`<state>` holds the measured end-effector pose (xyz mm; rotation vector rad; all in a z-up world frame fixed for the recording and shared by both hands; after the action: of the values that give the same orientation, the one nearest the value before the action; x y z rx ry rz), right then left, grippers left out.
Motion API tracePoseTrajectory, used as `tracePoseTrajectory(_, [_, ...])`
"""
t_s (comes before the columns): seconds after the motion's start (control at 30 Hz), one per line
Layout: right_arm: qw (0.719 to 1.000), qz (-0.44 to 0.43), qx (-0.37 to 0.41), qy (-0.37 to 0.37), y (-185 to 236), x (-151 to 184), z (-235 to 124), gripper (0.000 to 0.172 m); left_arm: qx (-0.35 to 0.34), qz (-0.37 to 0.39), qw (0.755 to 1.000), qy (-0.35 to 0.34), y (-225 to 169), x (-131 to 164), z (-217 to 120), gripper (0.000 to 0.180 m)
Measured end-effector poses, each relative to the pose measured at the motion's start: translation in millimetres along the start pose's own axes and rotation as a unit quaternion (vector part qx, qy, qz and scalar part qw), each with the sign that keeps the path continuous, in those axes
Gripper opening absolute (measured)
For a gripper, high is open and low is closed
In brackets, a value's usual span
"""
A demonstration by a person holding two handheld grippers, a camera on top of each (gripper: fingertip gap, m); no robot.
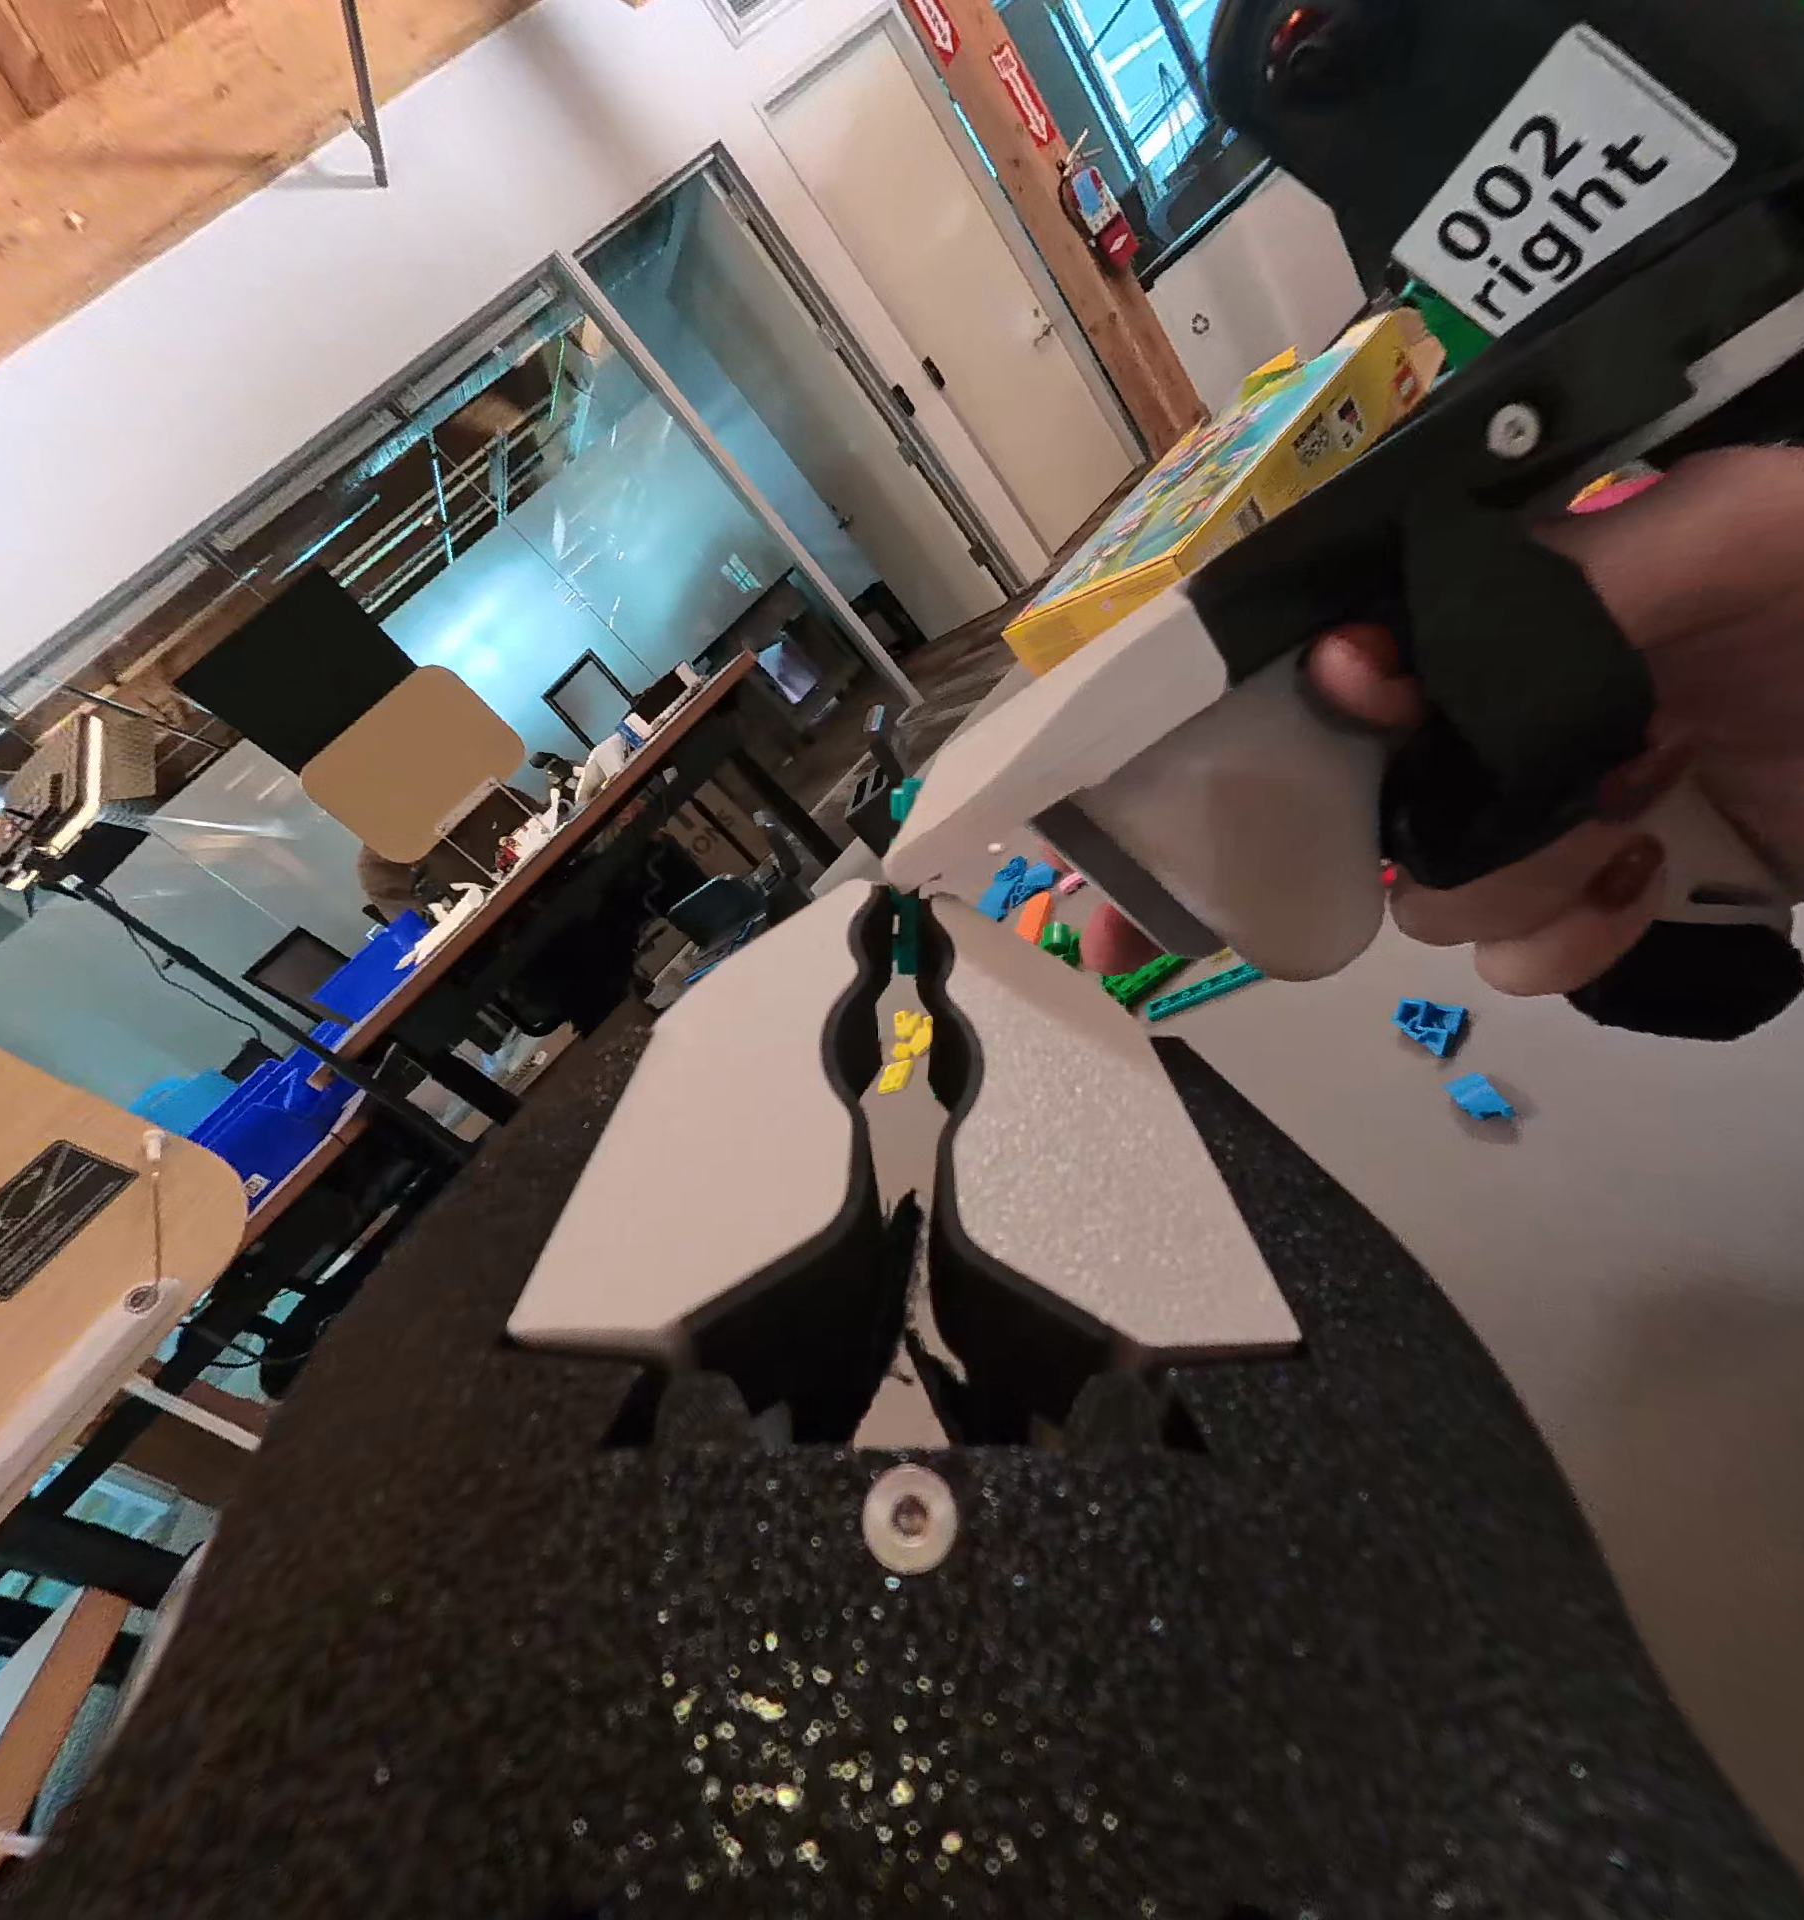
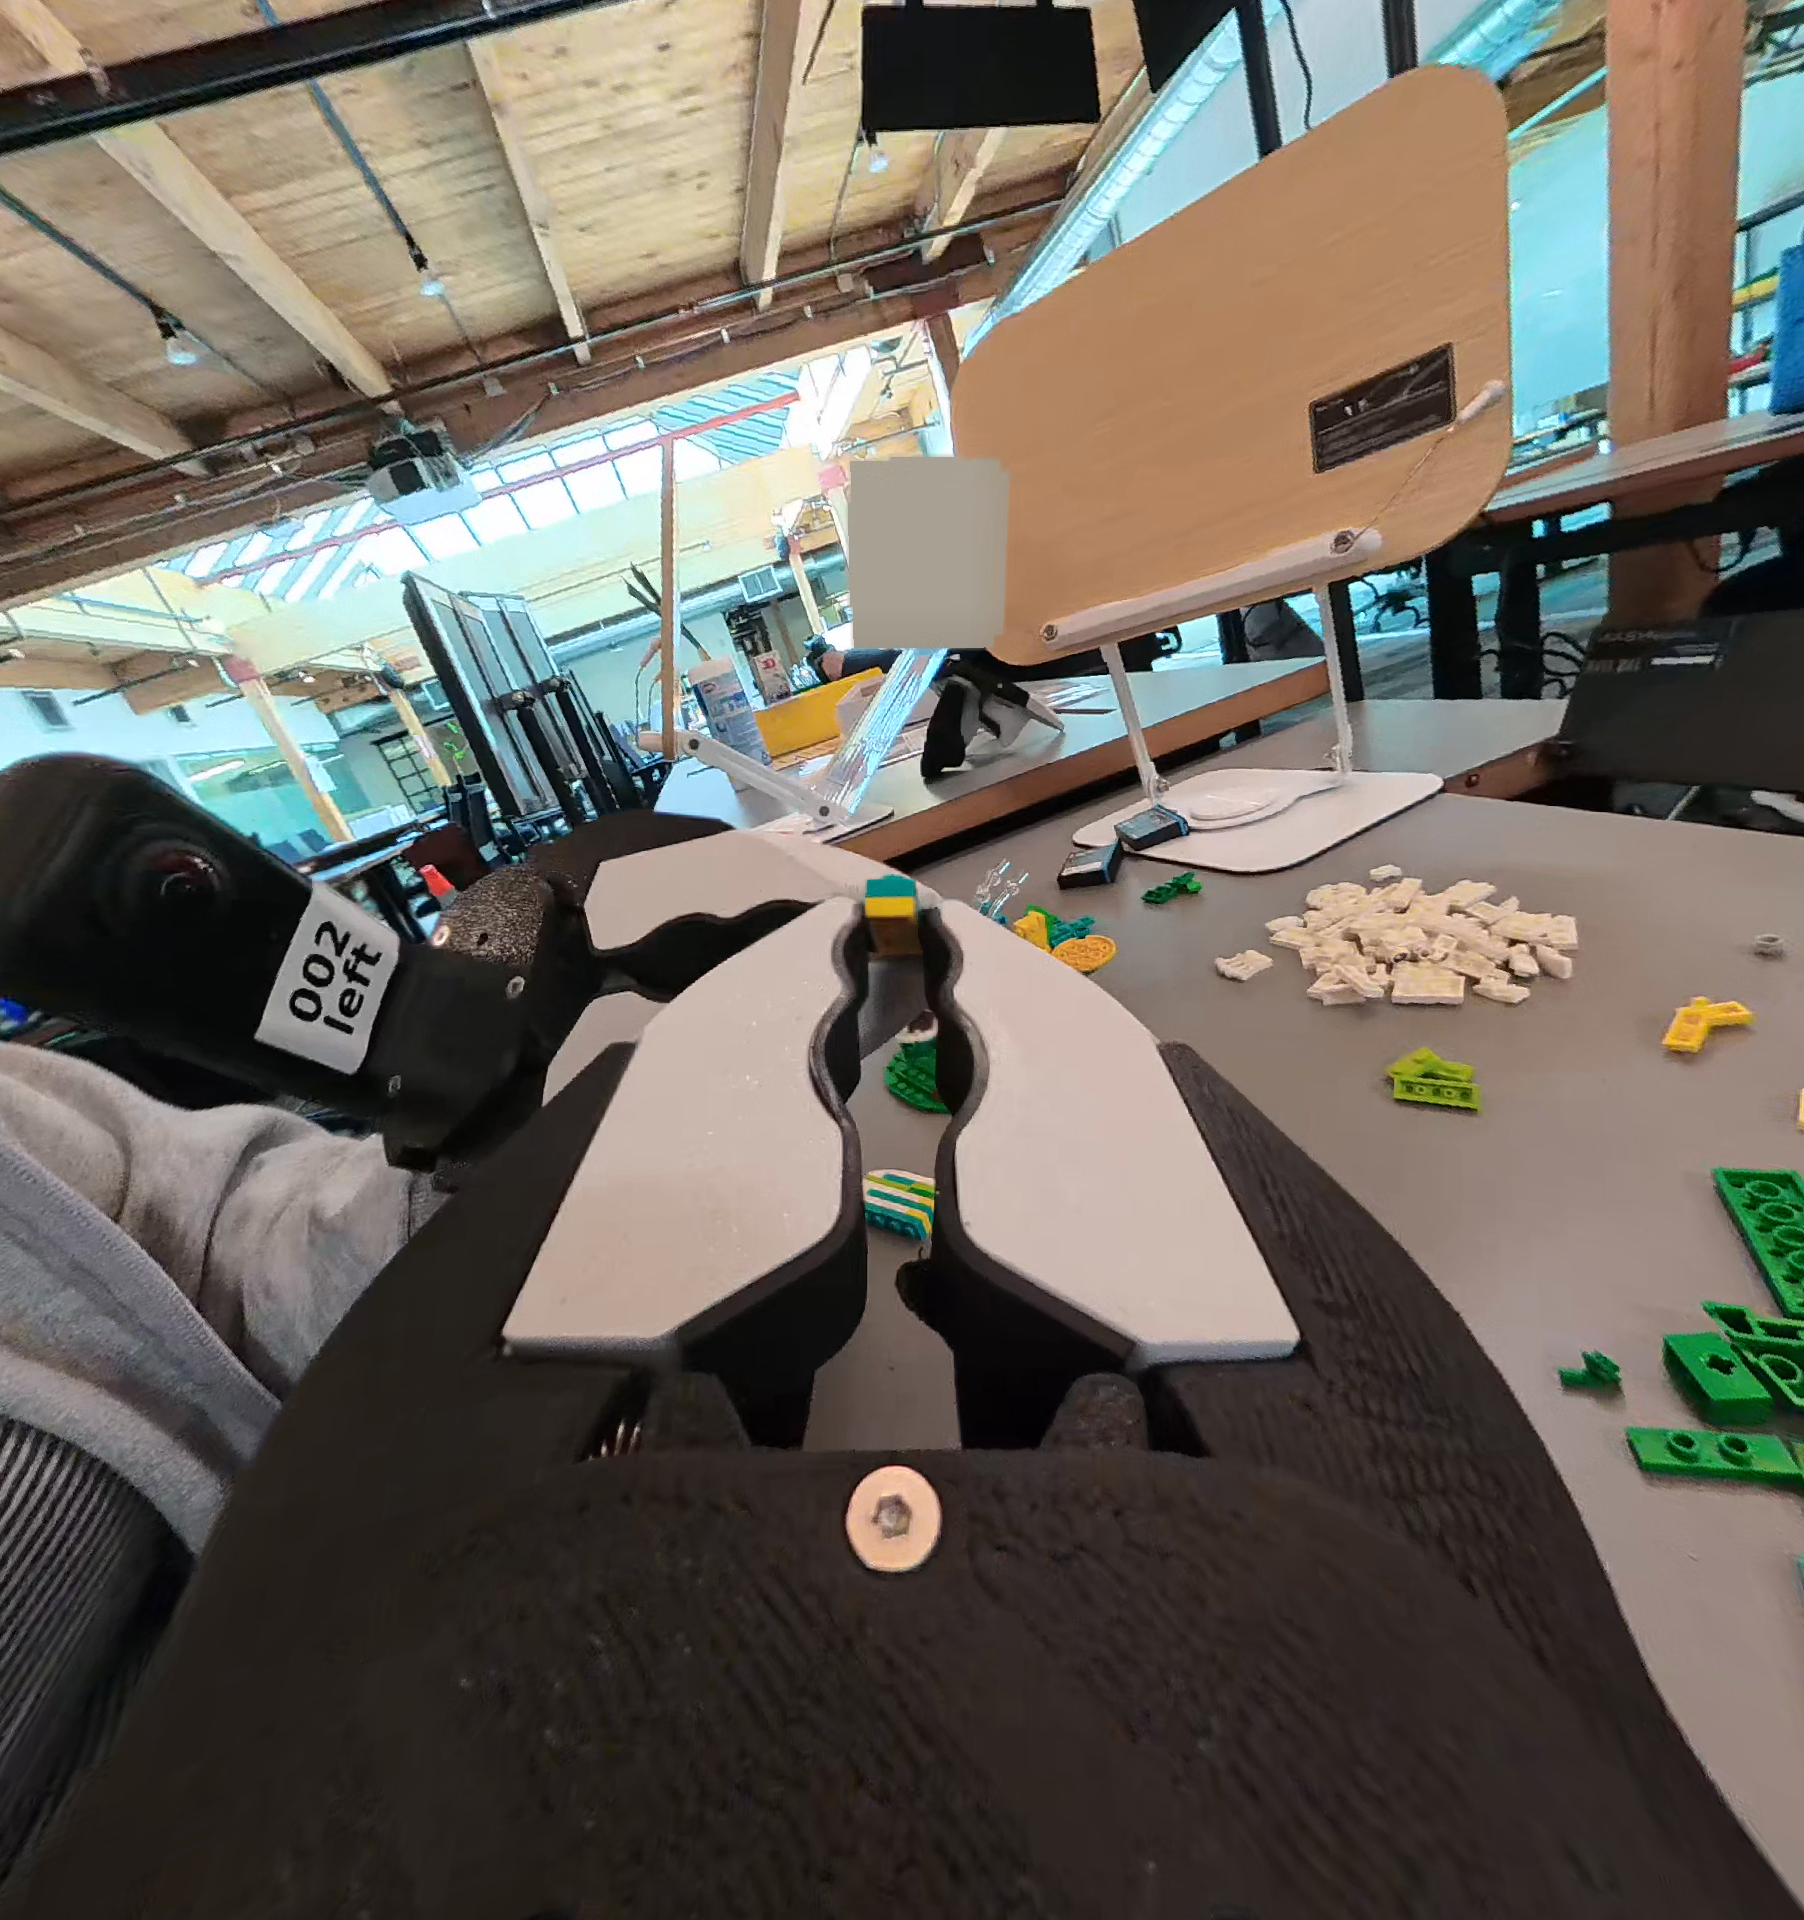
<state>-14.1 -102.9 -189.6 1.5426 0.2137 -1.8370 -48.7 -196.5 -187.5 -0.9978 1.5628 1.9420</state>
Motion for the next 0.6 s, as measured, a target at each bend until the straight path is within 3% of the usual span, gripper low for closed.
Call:
tracePoseTrajectory(0.23, [0.999,-0.003,-0.002,-0.039,7,-3,0,0.015,-0.023,-0.018,0.999,-0.025,-1,-7,0,0.004])
tracePoseTrajectory(0.3, [0.999,0.0,0.003,-0.046,5,-5,-1,0.008,-0.018,-0.031,0.999,-0.032,0,-9,0,0.004])
tracePoseTrajectory(0.6, [0.985,-0.154,-0.067,0.045,12,-14,-14,0.006,0.133,-0.077,0.988,-0.026,2,-16,-7,0.006])
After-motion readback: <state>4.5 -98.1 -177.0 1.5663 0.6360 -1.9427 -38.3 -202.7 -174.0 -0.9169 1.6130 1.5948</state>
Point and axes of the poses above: each gripper's, where its closed fingertips meet, z out along the fingers, x out of its underside, y = z × x across the jaws, the point moved 7 cm from there along -z, back along the fingers, and after that the axes turned 5 degrees about -y, right-handed, at the moved point
